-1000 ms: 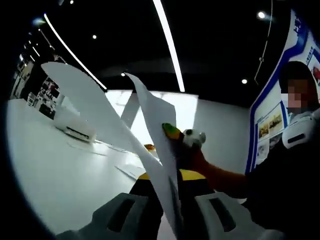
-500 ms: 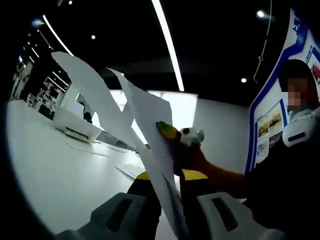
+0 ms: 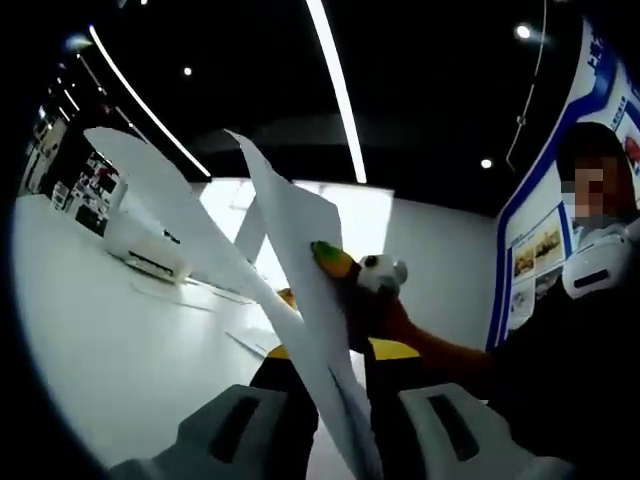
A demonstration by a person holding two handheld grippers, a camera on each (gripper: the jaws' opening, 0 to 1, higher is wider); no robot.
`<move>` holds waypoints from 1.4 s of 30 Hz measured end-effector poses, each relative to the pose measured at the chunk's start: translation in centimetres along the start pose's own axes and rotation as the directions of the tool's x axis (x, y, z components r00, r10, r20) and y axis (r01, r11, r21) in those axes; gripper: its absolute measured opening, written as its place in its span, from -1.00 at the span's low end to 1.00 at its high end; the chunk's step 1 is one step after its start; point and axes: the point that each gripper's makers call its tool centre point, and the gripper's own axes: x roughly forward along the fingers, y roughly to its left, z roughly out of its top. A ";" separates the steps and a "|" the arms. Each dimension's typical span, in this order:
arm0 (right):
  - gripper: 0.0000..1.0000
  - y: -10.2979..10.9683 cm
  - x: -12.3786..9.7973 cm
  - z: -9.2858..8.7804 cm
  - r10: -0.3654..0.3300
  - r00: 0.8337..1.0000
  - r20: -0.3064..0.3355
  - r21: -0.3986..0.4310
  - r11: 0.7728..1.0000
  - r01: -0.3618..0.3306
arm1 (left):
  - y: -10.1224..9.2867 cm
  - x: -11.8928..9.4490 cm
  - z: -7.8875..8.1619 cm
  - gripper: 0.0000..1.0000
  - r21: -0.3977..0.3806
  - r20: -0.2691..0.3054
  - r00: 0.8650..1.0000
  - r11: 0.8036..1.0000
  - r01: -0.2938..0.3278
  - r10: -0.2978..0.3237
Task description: Organize the stack of printing papers by aligning and flattening the scattered papers on the table
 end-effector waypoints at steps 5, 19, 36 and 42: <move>-1.00 0.7 0.8 -0.7 -0.002 1.000 0.002 0.048 0.999 0.002 | 0.0 0.0 0.0 -0.58 0.001 -0.001 1.000 1.000 0.000 0.000; -1.00 2.0 2.5 -1.8 0.023 1.000 -0.006 0.069 0.997 -0.022 | 0.0 -0.1 -0.1 -0.59 0.001 -0.003 1.000 1.000 0.000 0.000; -1.00 2.1 2.7 -3.0 0.014 1.000 -0.020 0.095 0.995 -0.012 | 0.4 -0.3 -0.3 -0.69 0.037 -0.017 1.000 0.999 -0.013 0.013; -1.00 2.1 2.6 -3.3 0.012 1.000 -0.023 0.105 0.994 -0.010 | 0.6 -0.3 -0.4 -0.78 0.050 -0.021 1.000 0.999 -0.019 0.020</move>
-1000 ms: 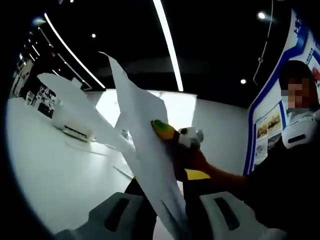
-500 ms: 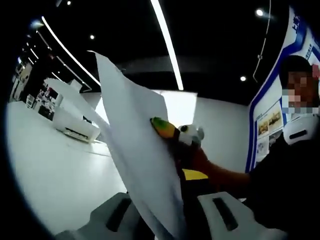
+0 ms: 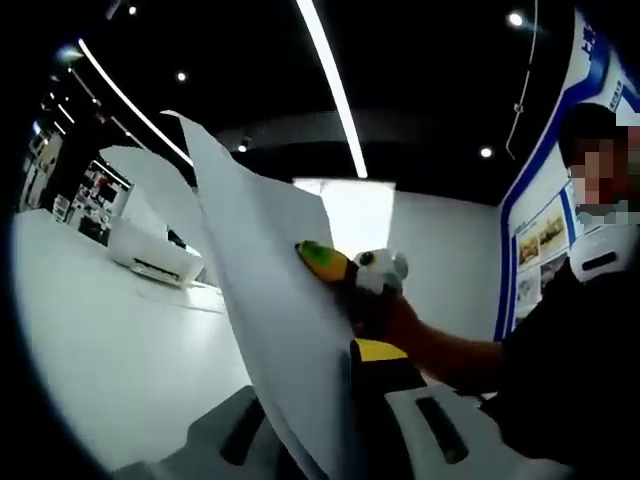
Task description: Organize the stack of printing papers by aligning and flattening the scattered papers on the table
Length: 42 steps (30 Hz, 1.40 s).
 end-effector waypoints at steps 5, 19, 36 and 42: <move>-1.00 0.1 -0.1 0.0 0.003 1.000 0.003 0.011 1.000 -0.003 | 0.0 0.0 -0.1 -0.84 0.010 -0.003 1.000 1.000 0.002 -0.002; -1.00 -0.5 -0.8 0.3 -0.012 1.000 0.003 -0.034 0.999 0.012 | -0.2 0.0 -0.3 -0.89 0.032 -0.017 1.000 0.999 -0.001 0.002; -0.95 -4.0 -4.5 3.1 -0.145 0.988 0.045 -0.091 0.985 0.149 | -0.7 0.1 -0.6 -0.89 0.029 -0.035 0.999 0.999 0.021 -0.020; -0.95 -5.1 -6.3 5.1 -0.199 0.975 0.095 -0.106 0.972 0.209 | -0.7 0.1 -0.6 -0.89 0.022 -0.035 0.999 1.000 0.018 -0.017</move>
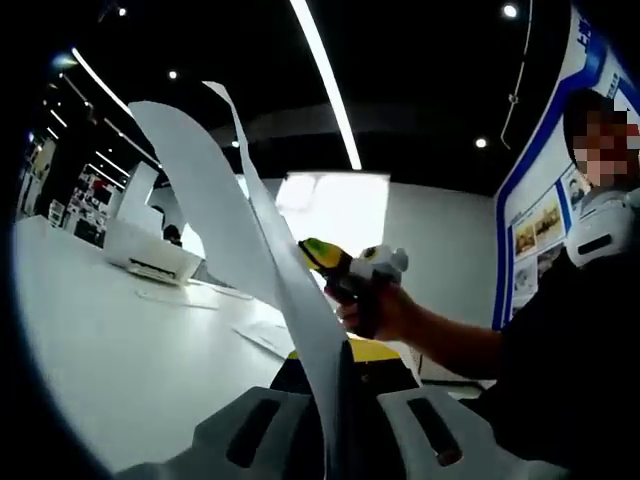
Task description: Organize the stack of printing papers by aligning and flattening the scattered papers on the table
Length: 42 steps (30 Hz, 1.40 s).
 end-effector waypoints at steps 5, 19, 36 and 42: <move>-0.96 -0.4 -1.5 0.4 -0.024 1.000 0.001 -0.019 1.000 0.024 | 0.3 -0.1 0.3 -0.89 -0.011 0.017 1.000 1.000 -0.013 0.013; -0.93 -0.9 -5.0 -1.2 -0.078 0.995 -0.057 -0.066 0.995 0.075 | 0.3 -0.2 0.7 -0.88 -0.004 0.041 0.999 1.000 -0.023 0.024; -0.69 -1.7 -7.9 -3.7 -0.151 0.976 -0.155 -0.146 0.981 0.128 | 0.3 -0.1 0.6 -0.88 -0.008 0.043 0.999 1.000 -0.028 0.028; -0.65 -2.1 -9.2 -4.0 -0.174 0.969 -0.174 -0.159 0.976 0.147 | 0.2 0.0 0.6 -0.88 -0.006 0.043 0.999 1.000 -0.028 0.028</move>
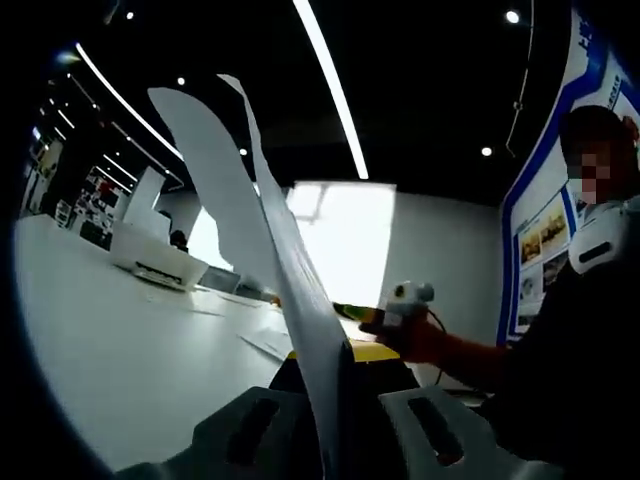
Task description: Organize the stack of printing papers by aligning and flattening the scattered papers on the table
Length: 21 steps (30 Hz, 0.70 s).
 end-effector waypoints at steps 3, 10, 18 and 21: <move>-0.64 -0.5 -0.8 -0.2 -0.021 1.000 -0.007 0.007 1.000 0.021 | 0.0 0.0 0.0 -0.88 0.001 0.000 1.000 1.000 0.000 0.000; -0.60 -1.3 -2.5 -0.8 -0.060 0.998 -0.021 0.015 0.998 0.061 | 0.0 0.0 0.0 -0.88 0.002 0.000 1.000 1.000 0.002 -0.002; -0.58 -3.3 -4.8 -2.1 -0.116 0.992 -0.046 0.024 0.993 0.117 | 0.0 0.0 0.0 -0.88 0.000 -0.002 1.000 1.000 -0.002 0.002; -0.56 -4.0 -5.9 -2.3 -0.144 0.988 -0.048 0.027 0.989 0.145 | 0.0 0.0 0.0 -0.88 0.001 -0.002 1.000 1.000 -0.003 0.003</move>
